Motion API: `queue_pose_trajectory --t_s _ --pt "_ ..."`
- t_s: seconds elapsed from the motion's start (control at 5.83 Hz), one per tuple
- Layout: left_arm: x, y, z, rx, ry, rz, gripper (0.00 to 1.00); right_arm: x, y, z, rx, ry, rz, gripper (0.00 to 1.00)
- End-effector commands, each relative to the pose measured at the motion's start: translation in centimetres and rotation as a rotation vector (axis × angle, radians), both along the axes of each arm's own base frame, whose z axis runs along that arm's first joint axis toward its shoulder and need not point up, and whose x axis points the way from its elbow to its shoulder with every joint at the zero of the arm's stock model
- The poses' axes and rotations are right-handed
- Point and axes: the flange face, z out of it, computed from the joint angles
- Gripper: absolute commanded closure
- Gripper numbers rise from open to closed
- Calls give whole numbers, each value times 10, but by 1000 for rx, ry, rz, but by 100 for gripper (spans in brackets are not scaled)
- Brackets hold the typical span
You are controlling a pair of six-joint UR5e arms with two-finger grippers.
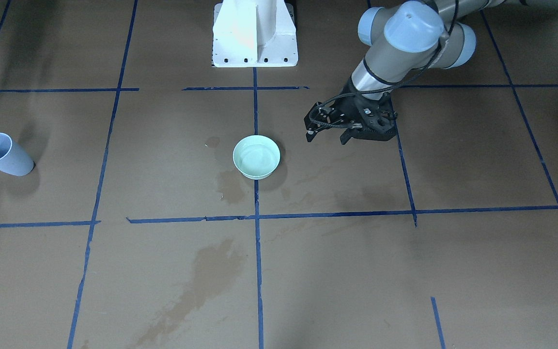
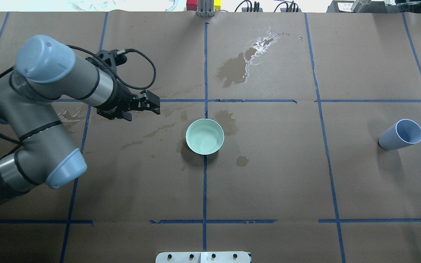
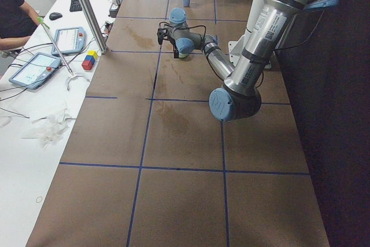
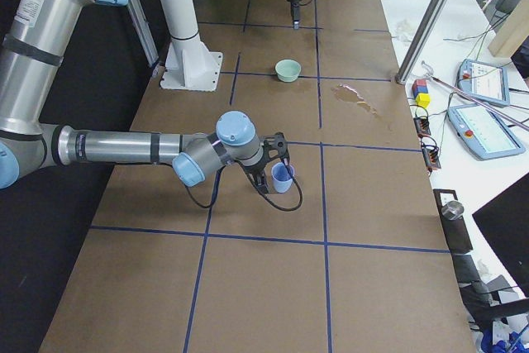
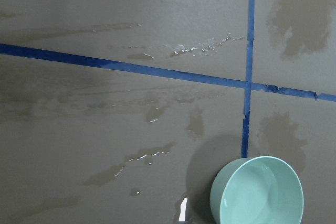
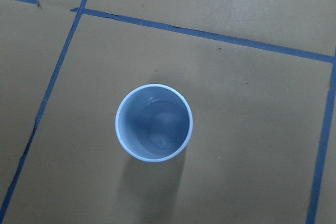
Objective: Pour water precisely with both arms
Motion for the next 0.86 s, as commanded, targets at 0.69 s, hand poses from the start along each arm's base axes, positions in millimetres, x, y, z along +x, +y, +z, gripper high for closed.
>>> queue_pose_trajectory --t_s 0.69 --pt "-47 8 28 -38 -20 -91 1 -105 51 33 135 17 318 0"
